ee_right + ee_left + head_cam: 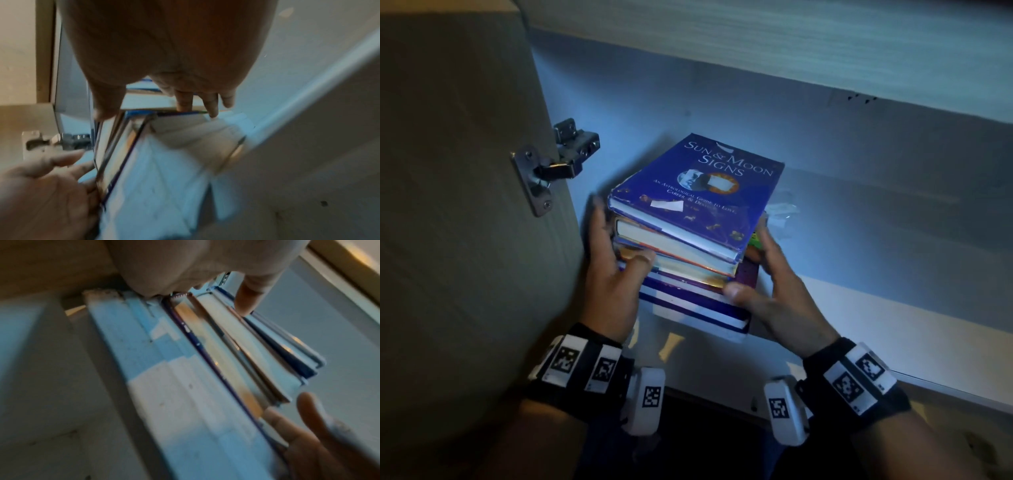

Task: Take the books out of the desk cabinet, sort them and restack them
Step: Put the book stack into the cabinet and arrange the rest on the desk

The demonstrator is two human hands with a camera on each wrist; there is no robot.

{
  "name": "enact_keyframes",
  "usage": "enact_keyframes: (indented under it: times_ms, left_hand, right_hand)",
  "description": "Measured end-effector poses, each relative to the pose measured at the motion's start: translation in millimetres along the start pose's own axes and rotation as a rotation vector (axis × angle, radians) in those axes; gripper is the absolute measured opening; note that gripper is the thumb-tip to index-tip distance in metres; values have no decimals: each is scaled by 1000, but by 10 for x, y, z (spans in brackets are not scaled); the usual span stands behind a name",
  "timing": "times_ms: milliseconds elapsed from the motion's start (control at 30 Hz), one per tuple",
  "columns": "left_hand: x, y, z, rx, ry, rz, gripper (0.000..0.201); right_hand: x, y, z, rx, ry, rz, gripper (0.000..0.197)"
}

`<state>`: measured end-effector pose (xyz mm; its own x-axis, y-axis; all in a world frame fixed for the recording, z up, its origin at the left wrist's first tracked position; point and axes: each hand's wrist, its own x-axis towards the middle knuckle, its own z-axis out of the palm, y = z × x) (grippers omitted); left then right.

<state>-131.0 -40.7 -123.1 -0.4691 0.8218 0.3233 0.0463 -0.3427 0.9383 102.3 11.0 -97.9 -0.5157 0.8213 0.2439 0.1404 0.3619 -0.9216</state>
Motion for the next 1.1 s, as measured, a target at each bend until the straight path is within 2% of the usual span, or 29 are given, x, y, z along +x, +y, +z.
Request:
enact_keyframes:
  times_ms: [67, 100, 200, 300, 500, 600, 700, 800, 933, 1000, 1100]
  left_hand:
    - [57, 52, -23, -82, -16, -8, 81]
    - [80, 72, -15, -82, -14, 14, 78]
    - [96, 124, 67, -27, 51, 61, 62]
    - [87, 131, 113, -1, 120, 70, 51]
    - [84, 165, 135, 28, 162, 82, 49]
    - [55, 212, 141, 23, 89, 68, 54]
    - [66, 240, 146, 119, 47, 48, 46]
    - [85, 248, 183, 125, 71, 66, 40]
    - [124, 162, 216, 145, 105, 54, 50]
    - [124, 74, 200, 196, 127, 65, 63]
    - [101, -44, 155, 291, 128, 116, 71]
  right_hand:
    - [16, -86, -43, 55, 87, -39, 81]
    - [40, -136, -37, 54, 104, -71, 86]
    - [152, -177, 10, 61, 73, -61, 107]
    - [215, -145, -16, 10, 58, -63, 105]
    - [234, -102, -72, -1, 55, -46, 101]
    - [177, -69, -10, 101, 29, -46, 94]
    - [162, -9, 159, 57, 10, -44, 104]
    - [203, 66, 290, 79, 86, -54, 108]
    - [229, 104, 353, 110, 156, -82, 106]
    - [217, 171, 346, 141, 207, -83, 97]
    - [231, 301, 367, 113, 299, -93, 87]
